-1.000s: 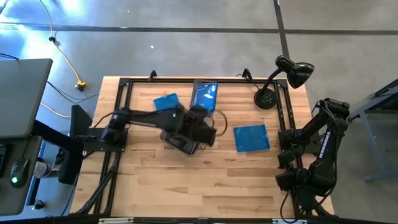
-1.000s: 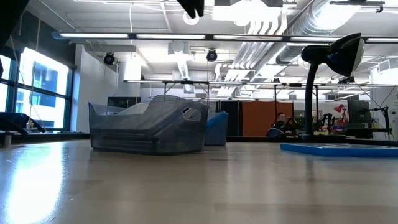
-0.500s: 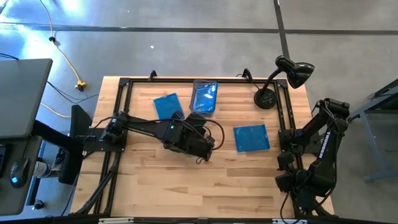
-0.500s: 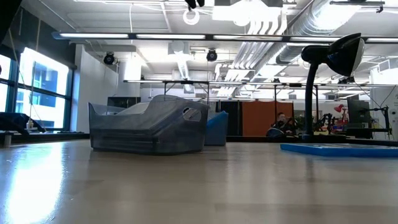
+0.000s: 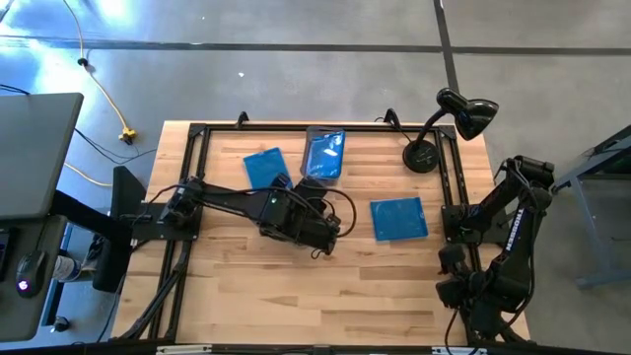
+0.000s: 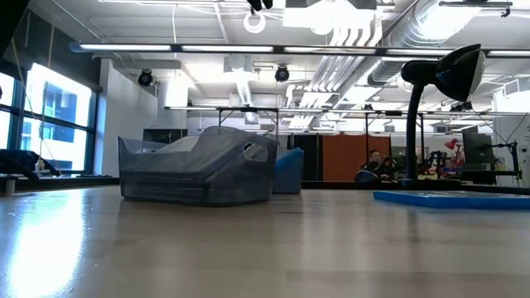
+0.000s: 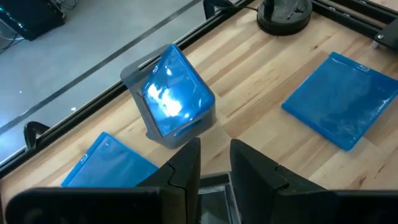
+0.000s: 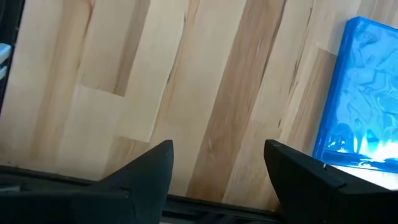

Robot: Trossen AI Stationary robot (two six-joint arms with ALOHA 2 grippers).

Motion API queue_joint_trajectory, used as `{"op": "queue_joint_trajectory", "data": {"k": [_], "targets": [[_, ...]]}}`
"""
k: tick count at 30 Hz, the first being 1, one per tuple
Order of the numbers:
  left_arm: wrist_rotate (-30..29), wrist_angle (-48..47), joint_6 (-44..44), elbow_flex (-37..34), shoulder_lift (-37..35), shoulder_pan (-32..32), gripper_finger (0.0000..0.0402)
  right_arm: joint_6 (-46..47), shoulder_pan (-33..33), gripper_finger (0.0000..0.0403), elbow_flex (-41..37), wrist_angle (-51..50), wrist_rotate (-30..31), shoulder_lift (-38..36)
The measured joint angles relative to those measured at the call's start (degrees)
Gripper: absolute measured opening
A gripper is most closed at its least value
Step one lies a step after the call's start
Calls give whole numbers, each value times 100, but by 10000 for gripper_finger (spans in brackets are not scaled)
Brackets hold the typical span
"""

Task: Pick & place jewel cases by type
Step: Adjust the bottom black bin

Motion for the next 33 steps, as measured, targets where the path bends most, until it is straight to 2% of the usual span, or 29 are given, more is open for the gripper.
{"op": "queue_joint_trajectory", "data": {"k": [33], "targets": [[158,0,-94,1,4,-1,85,-2,0,248,0,540,0,0]]}}
